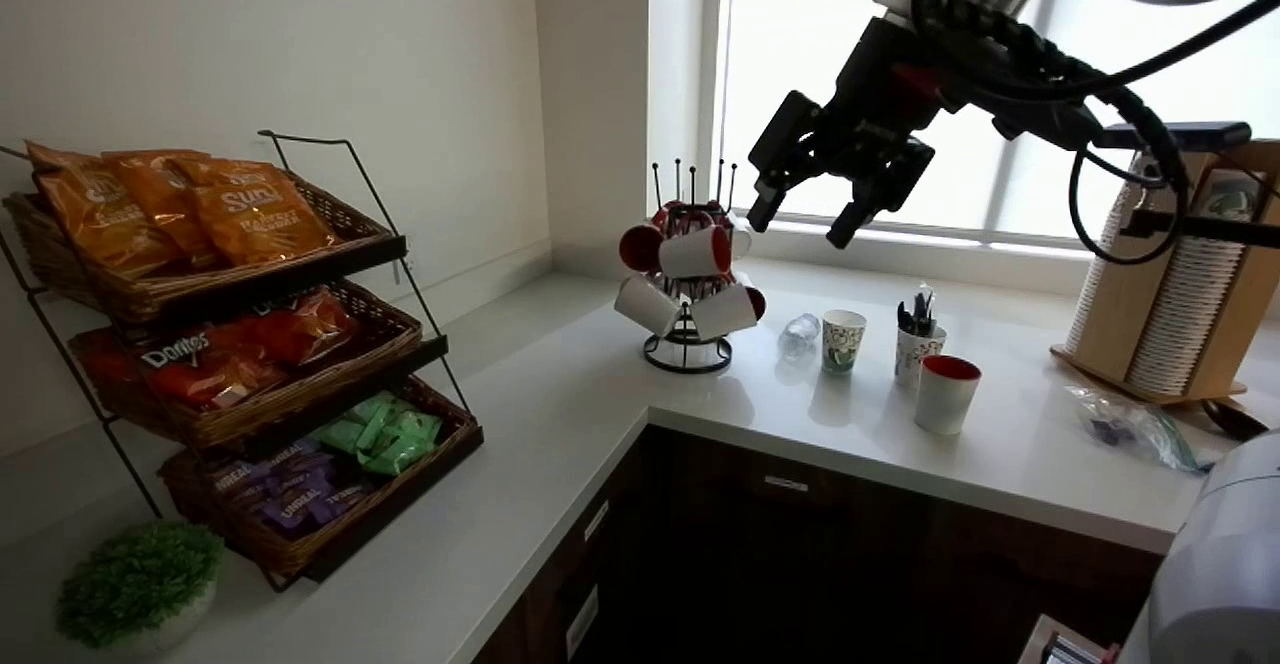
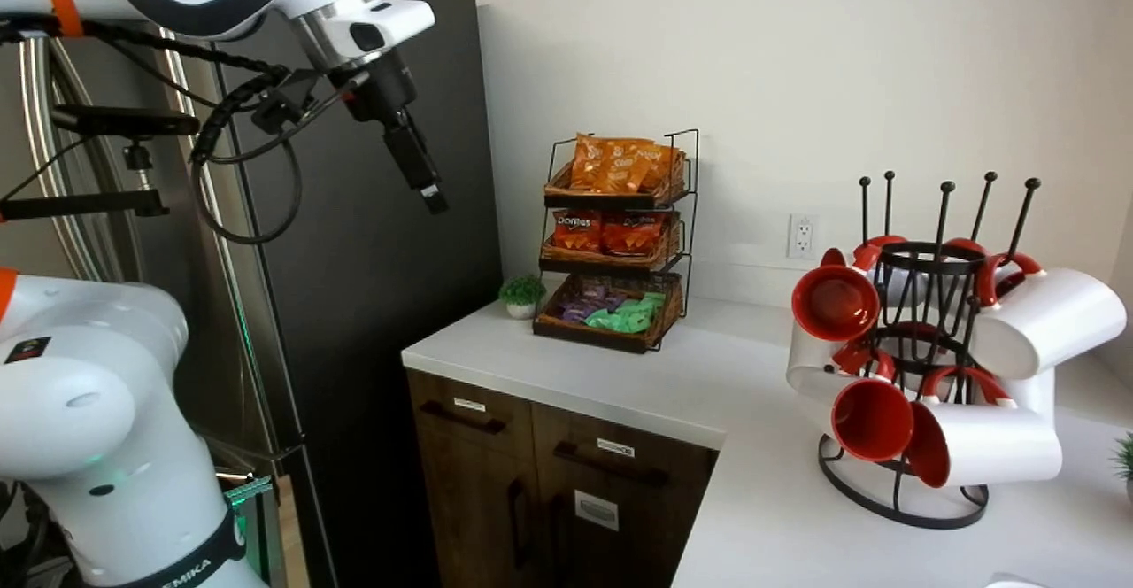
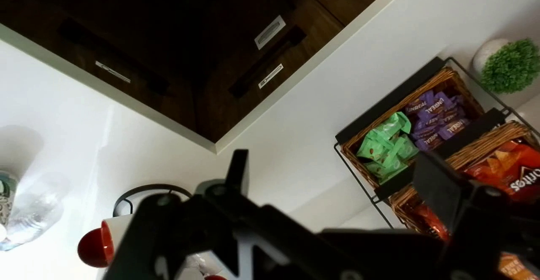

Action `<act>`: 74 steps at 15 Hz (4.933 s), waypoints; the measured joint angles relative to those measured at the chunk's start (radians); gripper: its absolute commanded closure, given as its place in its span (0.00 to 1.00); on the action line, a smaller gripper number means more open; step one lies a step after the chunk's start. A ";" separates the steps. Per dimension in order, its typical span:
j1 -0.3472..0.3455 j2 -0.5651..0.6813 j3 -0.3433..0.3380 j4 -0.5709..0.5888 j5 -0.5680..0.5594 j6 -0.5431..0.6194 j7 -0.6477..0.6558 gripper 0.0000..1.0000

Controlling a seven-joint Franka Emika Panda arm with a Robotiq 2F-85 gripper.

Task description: Put the mug directly in front of the larger cup

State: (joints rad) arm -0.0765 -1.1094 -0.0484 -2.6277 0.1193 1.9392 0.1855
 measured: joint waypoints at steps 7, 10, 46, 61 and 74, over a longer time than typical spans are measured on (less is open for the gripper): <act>-0.009 -0.014 -0.001 -0.004 -0.002 0.001 0.000 0.00; -0.042 -0.027 -0.030 0.024 -0.007 0.001 -0.024 0.00; -0.243 0.190 -0.354 0.104 -0.042 0.134 -0.076 0.00; -0.452 0.771 -0.272 0.048 -0.235 0.509 0.027 0.00; -0.533 1.072 -0.338 0.205 -0.237 0.627 0.303 0.00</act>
State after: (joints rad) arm -0.6099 -0.0378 -0.3862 -2.4228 -0.1174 2.5666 0.4881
